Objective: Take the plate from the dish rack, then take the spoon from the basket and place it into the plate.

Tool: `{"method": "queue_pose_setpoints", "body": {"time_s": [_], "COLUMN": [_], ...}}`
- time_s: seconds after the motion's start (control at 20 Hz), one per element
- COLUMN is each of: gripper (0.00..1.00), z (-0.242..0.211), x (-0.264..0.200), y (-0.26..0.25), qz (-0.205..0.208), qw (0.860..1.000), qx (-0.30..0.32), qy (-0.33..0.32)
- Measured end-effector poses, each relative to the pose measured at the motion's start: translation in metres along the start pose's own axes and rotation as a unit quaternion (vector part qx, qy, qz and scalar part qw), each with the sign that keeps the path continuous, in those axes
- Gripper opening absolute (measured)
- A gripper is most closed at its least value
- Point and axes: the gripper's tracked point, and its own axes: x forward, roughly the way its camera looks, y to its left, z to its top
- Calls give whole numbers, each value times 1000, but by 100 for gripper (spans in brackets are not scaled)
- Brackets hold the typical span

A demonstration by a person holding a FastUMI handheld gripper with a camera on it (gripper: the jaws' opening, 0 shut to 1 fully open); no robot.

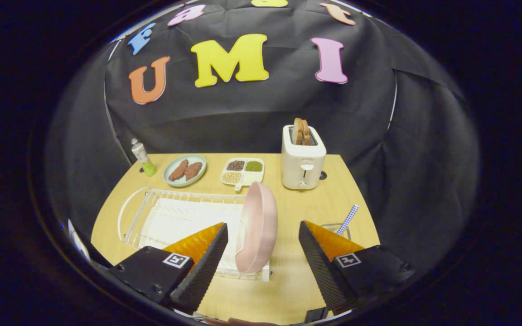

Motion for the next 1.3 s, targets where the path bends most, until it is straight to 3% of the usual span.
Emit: {"method": "queue_pose_setpoints", "body": {"time_s": [0.2,0.35,0.5,0.75,1.0,1.3], "gripper": [99,98,82,64,27,17], "z": [3,16,12,14,11,14], "x": [35,44,48,45,48,34], "y": [1,-3,5,9,3,6], "qz": [-27,-58,-68,-116,-162,-184], "qw": [997,995,991,983,975,974], "qx": [-14,-35,-47,-56,-39,-44], "qy": [69,77,103,130,146,122]}}
